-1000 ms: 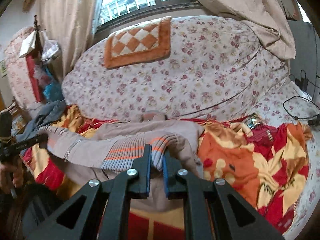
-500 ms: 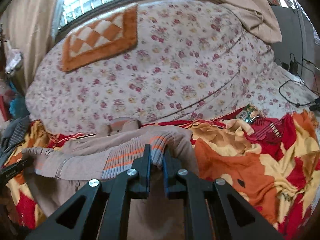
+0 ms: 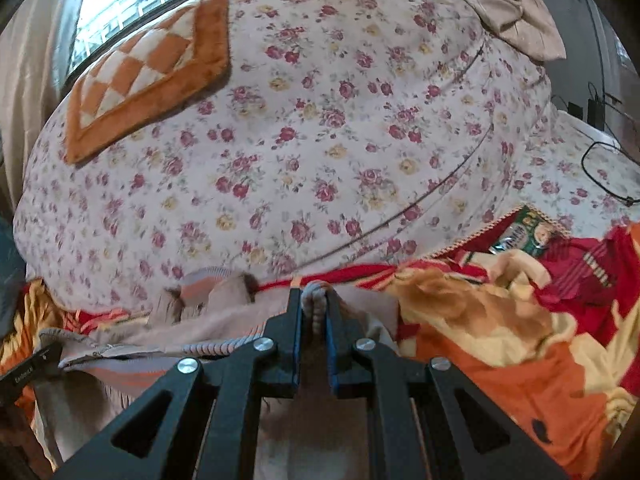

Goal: Fold large clothes
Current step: 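Hold the folded jacket edge closed with both tools, then lift the ribbed hem with both tools and fold it over the jacket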

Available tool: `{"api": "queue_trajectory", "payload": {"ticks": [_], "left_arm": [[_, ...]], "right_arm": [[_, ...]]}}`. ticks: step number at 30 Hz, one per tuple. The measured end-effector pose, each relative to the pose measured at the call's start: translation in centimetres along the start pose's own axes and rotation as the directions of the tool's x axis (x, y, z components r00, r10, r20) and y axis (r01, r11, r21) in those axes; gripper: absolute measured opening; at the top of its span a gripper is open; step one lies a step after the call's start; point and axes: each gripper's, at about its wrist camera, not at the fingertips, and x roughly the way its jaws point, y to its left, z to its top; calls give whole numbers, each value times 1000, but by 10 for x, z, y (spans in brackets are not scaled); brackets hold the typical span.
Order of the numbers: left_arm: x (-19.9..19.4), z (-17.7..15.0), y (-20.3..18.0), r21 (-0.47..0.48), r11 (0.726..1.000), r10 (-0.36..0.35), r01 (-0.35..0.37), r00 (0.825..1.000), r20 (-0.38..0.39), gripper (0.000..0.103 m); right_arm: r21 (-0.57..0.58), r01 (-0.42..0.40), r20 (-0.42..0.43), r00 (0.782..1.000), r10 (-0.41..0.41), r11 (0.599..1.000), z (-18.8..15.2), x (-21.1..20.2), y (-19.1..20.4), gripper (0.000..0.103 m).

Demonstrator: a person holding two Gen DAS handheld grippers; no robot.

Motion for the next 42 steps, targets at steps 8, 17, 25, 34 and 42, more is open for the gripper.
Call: {"api": "queue_trajectory", "payload": {"ticks": [8, 17, 25, 34, 42], "left_arm": [[44, 2, -10, 14, 997, 73, -74, 996, 55, 3], [62, 3, -11, 66, 985, 148, -157, 981, 123, 21], [41, 15, 11, -48, 992, 124, -118, 983, 136, 33], [5, 18, -16, 40, 997, -72, 66, 982, 176, 29], [87, -22, -70, 366, 928, -8, 68, 986, -165, 0]], "right_arm": [[5, -4, -29, 1000, 4, 1000, 5, 59, -1, 10], [18, -129, -57, 990, 130, 991, -2, 104, -12, 11], [78, -266, -3, 964, 268, 961, 18, 58, -21, 50], [-254, -151, -180, 978, 106, 956, 0, 18, 18, 36], [-280, -134, -455, 890, -8, 950, -26, 111, 25, 24]]}}
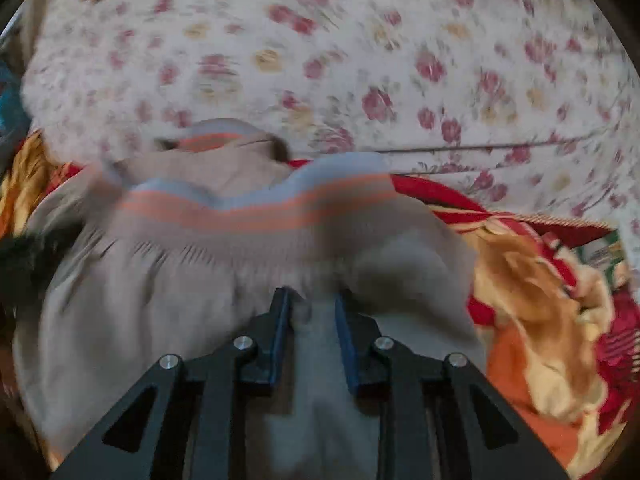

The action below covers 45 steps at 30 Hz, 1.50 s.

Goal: Fold large clothes
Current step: 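Lift the ribbed hem with both tools and fold it over the jacket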

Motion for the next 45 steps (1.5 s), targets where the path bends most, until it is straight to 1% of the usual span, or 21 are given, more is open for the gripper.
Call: {"api": "queue_trajectory", "payload": {"ticks": [2, 4, 7, 13, 15, 18, 22, 24, 25, 26, 27, 28, 30, 31, 34, 36, 38, 39, 41, 43, 45], "left_arm": [[17, 4, 8, -4, 996, 88, -87, 996, 5, 0], [31, 9, 22, -71, 992, 108, -108, 994, -7, 0], [46, 15, 45, -165, 981, 98, -99, 995, -16, 0], [49, 8, 86, -343, 934, 99, -103, 995, -28, 0], [42, 4, 94, -379, 920, 104, -100, 995, -9, 0], [23, 2, 99, -396, 913, 127, -103, 991, 34, 0], [2, 1, 99, -373, 920, 158, -119, 985, 76, 0], [10, -6, 104, -365, 915, 190, -171, 982, 17, 1], [20, -12, 108, -366, 910, 198, -195, 980, -30, 1], [27, -16, 109, -373, 907, 186, -196, 980, -65, 1], [37, -19, 121, -401, 899, 153, -177, 984, -90, 1], [39, -22, 133, -453, 881, 107, -135, 990, -87, 1], [39, -26, 140, -489, 863, 102, -129, 991, -82, 3], [39, -26, 142, -494, 861, 94, -120, 993, -78, 3], [32, -26, 144, -491, 859, 127, -143, 990, -67, 6], [19, -26, 138, -490, 857, 153, -157, 987, -48, 6], [-1, -24, 135, -494, 855, 180, -160, 984, -6, 6], [-15, -22, 132, -507, 852, 175, -134, 984, 35, 6], [-41, -19, 120, -503, 863, 128, -48, 984, 126, 6], [-55, -14, 98, -426, 902, 22, 70, 978, 208, 6], [-53, -10, 73, -332, 934, -61, 132, 975, 214, 6]], "right_arm": [[48, -3, -9, 1000, 3, 999, 10, 19, -6, 24], [79, -18, 16, 1000, 17, 997, 16, 30, -11, 24], [92, -25, 66, 998, 19, 995, 20, 36, -15, 24], [164, -106, 121, 989, 87, 981, 17, 34, -37, 23], [180, -140, 146, 983, 115, 974, 15, 24, -43, 23], [200, -178, 203, 970, 137, 963, 9, -15, -47, 23], [177, -96, 224, 973, 55, 980, -10, -62, -26, 29], [133, -39, 216, 976, 9, 990, -26, -72, -13, 37], [106, 9, 184, 983, -28, 994, -29, -64, -8, 41], [88, 63, 133, 988, -75, 994, -32, -51, -6, 42], [82, 90, 104, 990, -99, 993, -34, -39, -5, 43], [87, 88, 93, 991, -96, 992, -36, -28, -11, 45], [102, 59, 136, 988, -72, 993, -39, -25, -25, 49], [107, 50, 144, 987, -65, 993, -39, -26, -27, 49], [120, 50, 187, 980, -72, 992, -40, -45, -21, 48], [97, 21, 260, 965, -46, 995, -43, -70, -8, 48], [53, -20, 319, 948, 2, 998, -48, -90, 8, 51], [26, -31, 329, 944, 21, 999, -51, -96, 17, 53], [-16, -24, 319, 947, 27, 1000, -55, -98, 33, 55], [-56, -6, 318, 948, 24, 998, -59, -93, 45, 55], [-79, 17, 311, 950, 8, 997, -59, -84, 50, 55]]}}
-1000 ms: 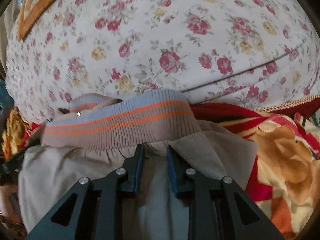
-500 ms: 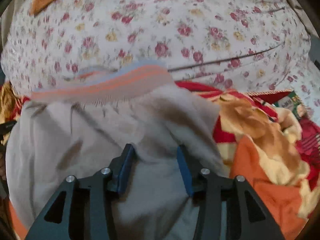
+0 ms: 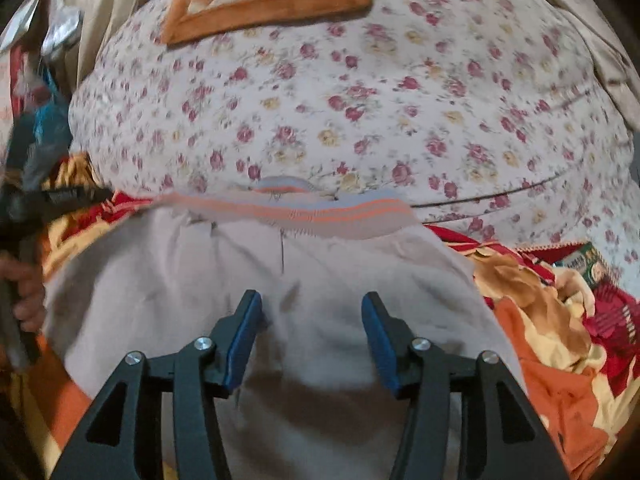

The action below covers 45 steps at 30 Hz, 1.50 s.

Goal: Fold large clothes

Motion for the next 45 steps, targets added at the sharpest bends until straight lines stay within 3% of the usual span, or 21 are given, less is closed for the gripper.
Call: {"api": "queue_trajectory", "payload": {"ticks": [2, 5, 10, 16, 24, 38, 42, 45], "left_arm": [[17, -11, -23, 74, 997, -30, 36, 997, -75, 6], [57, -32, -33, 156, 988, 35, -1, 976, -215, 7], [62, -35, -44, 227, 973, 75, -29, 978, -194, 7], [65, -34, -45, 232, 972, 78, -32, 978, -192, 7], [67, -37, -53, 286, 956, 117, -60, 976, -185, 8], [68, -37, -54, 283, 958, 107, -50, 976, -189, 8], [63, -32, -43, 220, 976, 56, -10, 977, -205, 8], [35, -23, -31, 120, 992, -10, 38, 975, -222, 9]], "right_arm": [[3, -12, -9, 1000, 12, 1000, -6, 11, -2, 55], [4, -39, -80, 996, 39, 999, -16, 32, -3, 60], [-38, -67, -98, 993, 63, 997, -20, 39, 3, 76], [-149, -40, -147, 989, 18, 988, -22, 47, 21, 87], [-194, -12, -134, 991, -15, 981, -26, 47, 27, 89], [-206, -15, -137, 991, -14, 979, -26, 49, 27, 91], [-202, -16, -123, 992, -9, 979, -25, 46, 26, 89], [-159, 7, -30, 999, -12, 987, -22, 19, 21, 80]]}}
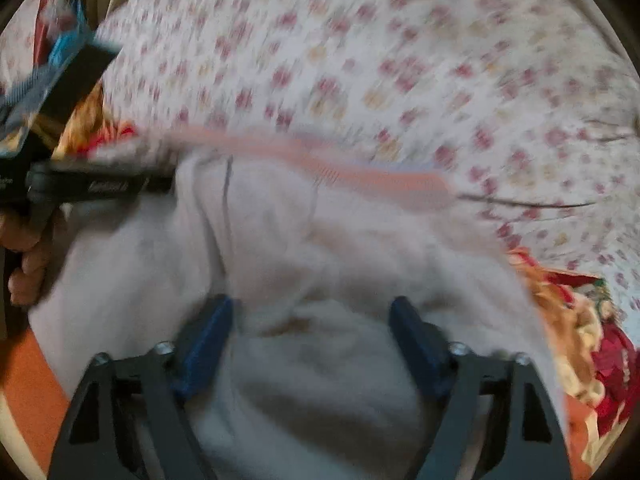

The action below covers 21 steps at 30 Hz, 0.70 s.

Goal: Fold large clothes

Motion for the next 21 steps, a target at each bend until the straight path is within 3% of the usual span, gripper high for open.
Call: {"api": "queue_trajectory", "payload": {"ticks": [1, 3, 5, 11, 13, 16, 18, 21], "left_arm": [[-13, -1, 3, -20, 1000, -7, 7, 1000, 13, 10], [-47, -10, 14, -64, 997, -32, 36, 998, 61, 31], [-81, -26, 32, -118, 992, -33, 46, 993, 109, 42], [-131, -79, 106, -262, 965, -22, 29, 999, 27, 43], [-136, -96, 122, -308, 948, -84, 80, 996, 2, 43], [-124, -111, 135, -405, 888, -250, 218, 968, -27, 43], [-111, -113, 138, -450, 860, -287, 239, 957, -41, 42], [-90, -105, 138, -456, 858, -296, 238, 953, -59, 42]], "right_arm": [[41, 4, 53, 999, -6, 999, 0, -18, -5, 80], [96, 10, 133, 991, -23, 995, -5, -48, -14, 82], [121, 63, 163, 983, -82, 991, -18, -74, -19, 85], [129, 232, 94, 965, -245, 964, -56, -103, -29, 90], [192, 183, 108, 973, -206, 964, -57, -107, -37, 90], [245, 127, 79, 986, -150, 961, -56, -97, -41, 90], [240, 113, 64, 989, -132, 964, -57, -91, -36, 90], [172, 134, 62, 987, -146, 976, -57, -86, -20, 90]]}}
